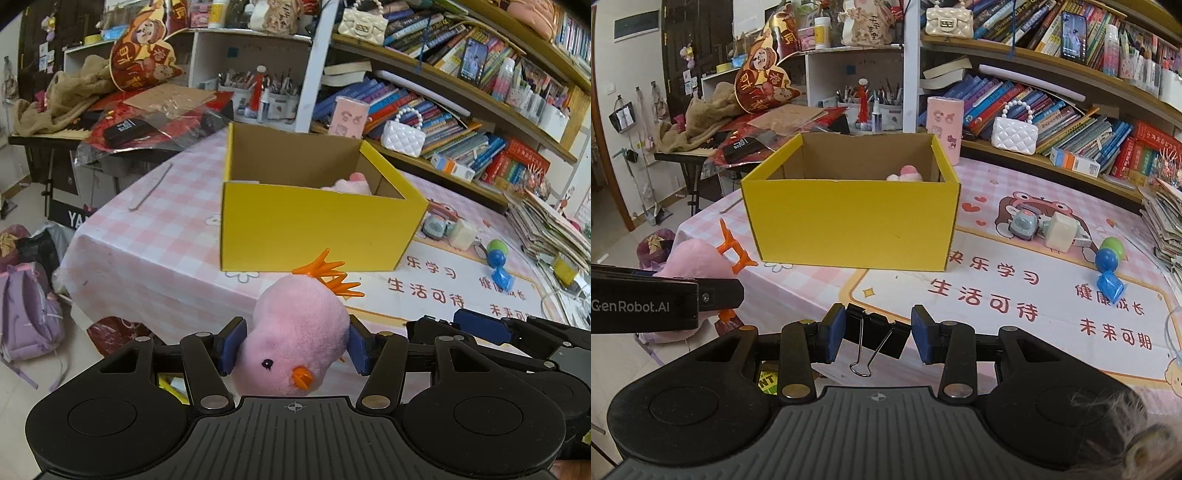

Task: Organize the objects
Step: 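Carry the binder clip in the right tool while the left tool carries the chick over the box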

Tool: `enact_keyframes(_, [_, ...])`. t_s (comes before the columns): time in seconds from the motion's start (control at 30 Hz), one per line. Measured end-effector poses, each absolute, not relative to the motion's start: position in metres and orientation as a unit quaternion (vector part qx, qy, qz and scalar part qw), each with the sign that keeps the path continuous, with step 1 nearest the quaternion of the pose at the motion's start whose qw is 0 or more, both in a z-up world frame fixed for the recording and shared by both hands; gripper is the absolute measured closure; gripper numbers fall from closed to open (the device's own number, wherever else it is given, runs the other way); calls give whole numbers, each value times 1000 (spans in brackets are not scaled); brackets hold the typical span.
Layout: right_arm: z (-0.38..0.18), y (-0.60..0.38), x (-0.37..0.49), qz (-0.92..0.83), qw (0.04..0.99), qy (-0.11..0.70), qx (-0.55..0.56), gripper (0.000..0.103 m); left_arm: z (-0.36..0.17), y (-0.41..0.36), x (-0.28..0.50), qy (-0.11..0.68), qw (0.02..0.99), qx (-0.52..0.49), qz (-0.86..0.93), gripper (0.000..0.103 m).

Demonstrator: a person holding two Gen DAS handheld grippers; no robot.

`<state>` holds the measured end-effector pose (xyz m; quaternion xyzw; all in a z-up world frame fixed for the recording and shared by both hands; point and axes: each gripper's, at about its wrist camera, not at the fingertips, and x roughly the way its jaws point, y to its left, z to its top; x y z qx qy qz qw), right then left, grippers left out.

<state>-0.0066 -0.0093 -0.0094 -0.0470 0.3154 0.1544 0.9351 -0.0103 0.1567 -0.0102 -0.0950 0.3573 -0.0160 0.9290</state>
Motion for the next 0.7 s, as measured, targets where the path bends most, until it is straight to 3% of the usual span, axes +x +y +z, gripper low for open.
enact_keyframes(0.37, [7, 7, 2, 160, 942, 288, -57, 66, 11, 173, -8, 313, 946, -89, -7, 47])
enact_keyframes(0.7, [63, 10, 65, 157, 965, 210, -27, 66, 49, 180, 46, 252, 966, -64, -1, 47])
